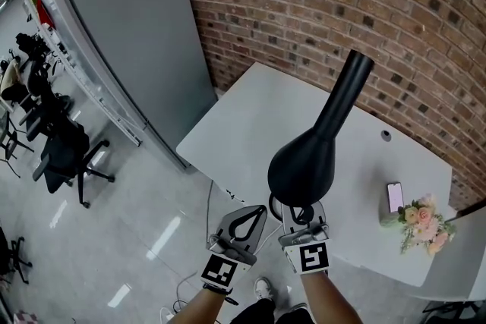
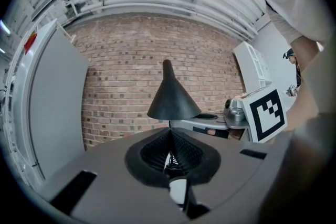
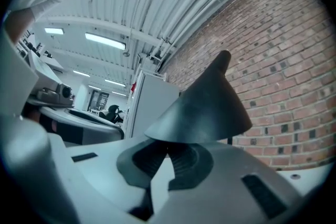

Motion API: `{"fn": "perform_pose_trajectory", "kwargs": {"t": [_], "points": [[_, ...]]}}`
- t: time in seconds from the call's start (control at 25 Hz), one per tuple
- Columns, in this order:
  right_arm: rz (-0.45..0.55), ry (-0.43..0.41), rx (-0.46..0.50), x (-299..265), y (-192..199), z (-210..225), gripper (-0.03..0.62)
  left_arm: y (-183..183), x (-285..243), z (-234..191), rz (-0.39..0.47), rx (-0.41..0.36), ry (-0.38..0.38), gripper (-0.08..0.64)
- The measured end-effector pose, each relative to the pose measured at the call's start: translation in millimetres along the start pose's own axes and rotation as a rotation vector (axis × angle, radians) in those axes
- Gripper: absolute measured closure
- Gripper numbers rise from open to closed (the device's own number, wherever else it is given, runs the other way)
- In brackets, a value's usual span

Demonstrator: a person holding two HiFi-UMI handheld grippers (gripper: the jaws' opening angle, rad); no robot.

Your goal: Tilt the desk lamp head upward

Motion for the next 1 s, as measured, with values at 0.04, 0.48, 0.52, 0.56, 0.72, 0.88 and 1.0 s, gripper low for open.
{"fn": "perform_pose_trajectory", "kwargs": {"t": [0.04, 0.48, 0.52, 0.56, 0.72, 0.88, 1.0], "points": [[-0.001, 0.001, 0.002, 0.1, -0.4, -0.4, 0.577, 0.1, 0.5, -0.9, -0.001, 0.001, -0.003, 0.557], [0.017, -0.009, 0.006, 5.9, -9.3, -5.2, 0.577, 8.1, 3.9, -10.7, 0.001, 0.017, -0.042, 0.557], [0.016, -0.012, 0.002, 7.5, -10.4, -5.4, 0.577, 7.9, 3.9, -10.0, 0.002, 0.015, -0.042, 0.557], [0.015, -0.015, 0.002, 8.8, -11.3, -5.8, 0.577, 7.7, 4.0, -9.3, 0.002, 0.015, -0.042, 0.557], [0.021, -0.016, 0.004, 10.3, -13.1, -7.4, 0.577, 7.6, 3.2, -7.9, 0.007, 0.018, -0.043, 0.557], [0.031, -0.034, 0.015, 12.5, -16.7, -10.5, 0.577, 6.4, 3.6, -7.4, 0.016, 0.030, -0.049, 0.557], [0.029, -0.039, 0.006, 15.3, -18.8, -13.0, 0.577, 5.8, 3.8, -10.4, 0.016, 0.025, -0.059, 0.557]]}}
Point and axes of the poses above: the fingertips, and each gripper's own axes: x backward along the fingers, z to its right, y out of its underside, the point moved 9 cm from there along x, backward along the fingers, and after that the axes turned 10 degrees about -x, right-handed, at the moved point
